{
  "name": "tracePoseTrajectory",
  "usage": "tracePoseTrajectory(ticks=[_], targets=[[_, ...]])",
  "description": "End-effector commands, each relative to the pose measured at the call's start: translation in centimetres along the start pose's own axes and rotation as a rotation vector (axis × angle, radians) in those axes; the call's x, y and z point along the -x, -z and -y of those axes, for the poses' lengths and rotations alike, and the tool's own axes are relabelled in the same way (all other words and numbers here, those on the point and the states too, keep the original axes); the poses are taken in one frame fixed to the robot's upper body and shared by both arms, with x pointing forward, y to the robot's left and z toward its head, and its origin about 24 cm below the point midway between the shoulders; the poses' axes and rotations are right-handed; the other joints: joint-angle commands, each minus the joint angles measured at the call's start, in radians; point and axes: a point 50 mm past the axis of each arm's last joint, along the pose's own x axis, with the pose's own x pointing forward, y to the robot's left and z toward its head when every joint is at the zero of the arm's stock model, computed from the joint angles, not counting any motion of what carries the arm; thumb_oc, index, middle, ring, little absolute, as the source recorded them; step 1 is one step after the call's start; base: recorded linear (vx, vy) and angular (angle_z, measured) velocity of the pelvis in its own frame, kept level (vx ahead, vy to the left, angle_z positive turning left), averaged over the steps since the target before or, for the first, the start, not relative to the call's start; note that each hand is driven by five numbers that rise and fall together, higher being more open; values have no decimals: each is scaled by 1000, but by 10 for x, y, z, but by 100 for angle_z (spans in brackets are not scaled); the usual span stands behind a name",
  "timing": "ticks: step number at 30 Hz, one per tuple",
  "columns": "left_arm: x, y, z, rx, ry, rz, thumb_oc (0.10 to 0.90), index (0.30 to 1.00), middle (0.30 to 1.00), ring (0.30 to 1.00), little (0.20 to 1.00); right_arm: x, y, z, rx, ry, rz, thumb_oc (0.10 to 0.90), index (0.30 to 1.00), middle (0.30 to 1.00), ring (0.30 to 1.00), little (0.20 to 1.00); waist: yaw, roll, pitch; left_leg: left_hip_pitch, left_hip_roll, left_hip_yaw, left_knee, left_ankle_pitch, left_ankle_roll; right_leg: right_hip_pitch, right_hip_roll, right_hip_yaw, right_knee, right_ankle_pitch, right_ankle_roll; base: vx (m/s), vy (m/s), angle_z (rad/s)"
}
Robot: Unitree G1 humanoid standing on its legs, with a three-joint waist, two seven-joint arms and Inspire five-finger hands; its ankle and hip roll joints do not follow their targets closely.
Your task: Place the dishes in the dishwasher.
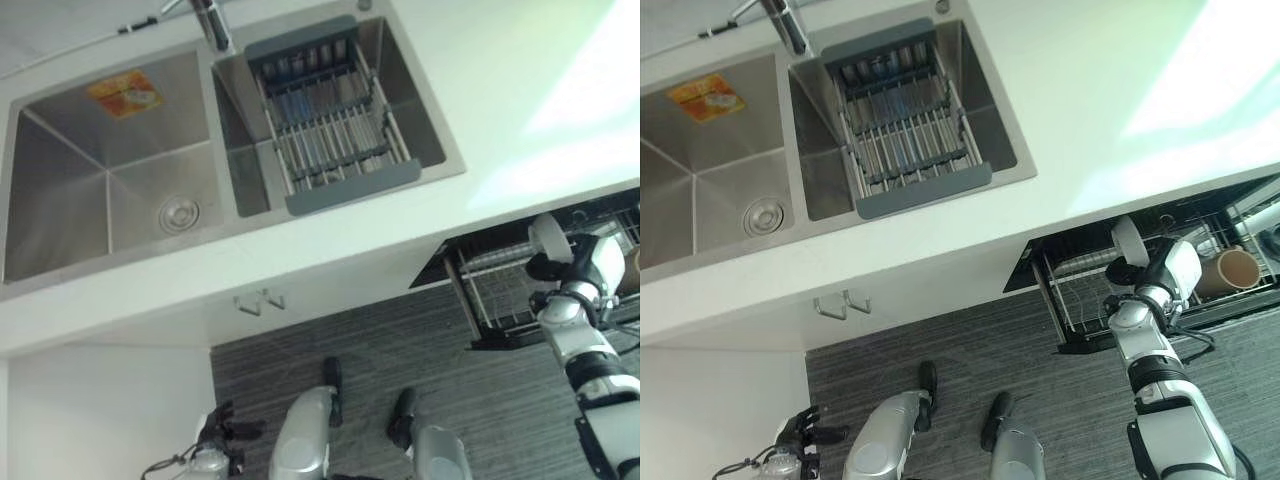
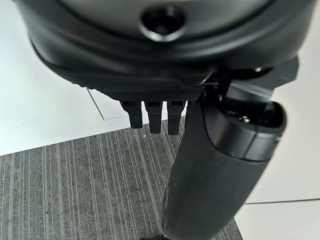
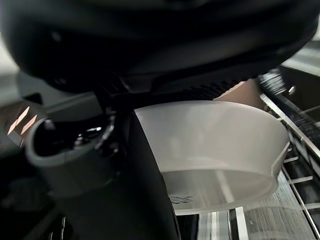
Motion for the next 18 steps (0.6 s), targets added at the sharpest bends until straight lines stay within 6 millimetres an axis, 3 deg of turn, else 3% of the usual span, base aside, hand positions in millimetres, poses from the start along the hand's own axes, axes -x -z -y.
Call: tracePoseTrajectory(ticks=[1,11,15,18], targets=[[2,15,-23,-72,-56,-26,800,900,900,900,900,-28,-62,50,-15,178,213,400,300,300,300,300,26,-5,-52,57,7,-29,64,-161,-47,8,9,4,20,-47,-7,-40,-23,8],[-2,-8,-20,-76,-35,39,800,900,900,900,900,-29,-66,34,14,158,191,400,300,300,300,300,49,16,-6,15,5,-47,64,-135,-40,-33,10,-3,38,-33,-14,-27,-16,5],[-3,-16,-16,-75,-23,68,800,900,900,900,900,-30,-77,49,8,327,229,400,300,300,300,300,53,26,11,-15,1,-52,64,-121,-36,-81,2,0,81,-38,-16,-46,8,1],[-2,-15,-13,-56,-18,66,800,900,900,900,900,-32,-73,68,-63,509,143,400,300,300,300,300,50,34,12,-44,-2,-54,64,-113,-35,-122,-1,7,111,-44,-16,-47,30,2]])
